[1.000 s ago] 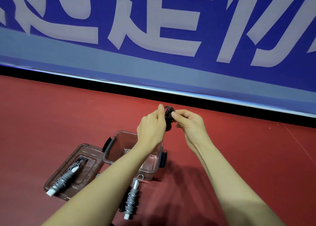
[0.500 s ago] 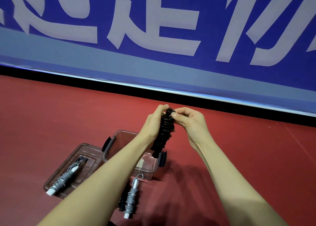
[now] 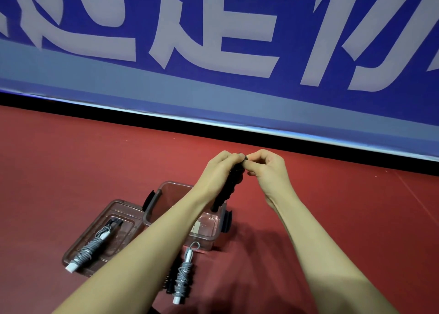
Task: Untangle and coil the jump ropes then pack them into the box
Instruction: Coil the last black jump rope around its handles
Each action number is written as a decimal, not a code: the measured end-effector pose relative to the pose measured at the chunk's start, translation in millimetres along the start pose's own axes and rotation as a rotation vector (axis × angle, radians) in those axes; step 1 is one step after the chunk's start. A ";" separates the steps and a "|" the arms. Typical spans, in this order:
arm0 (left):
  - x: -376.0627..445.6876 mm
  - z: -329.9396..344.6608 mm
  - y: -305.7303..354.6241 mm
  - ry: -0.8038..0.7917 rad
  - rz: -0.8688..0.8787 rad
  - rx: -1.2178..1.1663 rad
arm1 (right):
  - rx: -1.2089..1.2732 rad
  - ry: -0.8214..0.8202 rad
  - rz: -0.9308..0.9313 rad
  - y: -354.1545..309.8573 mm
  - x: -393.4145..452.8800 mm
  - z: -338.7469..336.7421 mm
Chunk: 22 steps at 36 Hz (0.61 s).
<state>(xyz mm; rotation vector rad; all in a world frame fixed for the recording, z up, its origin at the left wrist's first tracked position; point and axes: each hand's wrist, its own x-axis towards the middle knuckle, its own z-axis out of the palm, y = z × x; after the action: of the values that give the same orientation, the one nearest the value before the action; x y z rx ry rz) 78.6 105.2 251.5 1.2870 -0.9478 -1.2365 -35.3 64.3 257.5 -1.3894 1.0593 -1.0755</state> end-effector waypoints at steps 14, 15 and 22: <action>-4.7 9.6 -3.9 0.032 0.144 0.059 | 0.066 0.112 -0.066 -2.0 0.6 -1.3; -4.7 9.9 -3.7 0.035 0.149 0.054 | 0.069 0.123 -0.073 -1.7 0.5 -1.3; -2.2 10.8 -3.5 0.052 0.132 0.013 | 0.066 0.167 -0.107 0.7 -0.5 -0.1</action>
<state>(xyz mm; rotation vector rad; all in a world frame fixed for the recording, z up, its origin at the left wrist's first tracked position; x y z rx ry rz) 67.2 106.0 249.4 1.2413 -0.9886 -1.0919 -35.5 64.7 256.8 -1.3335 1.0677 -1.3119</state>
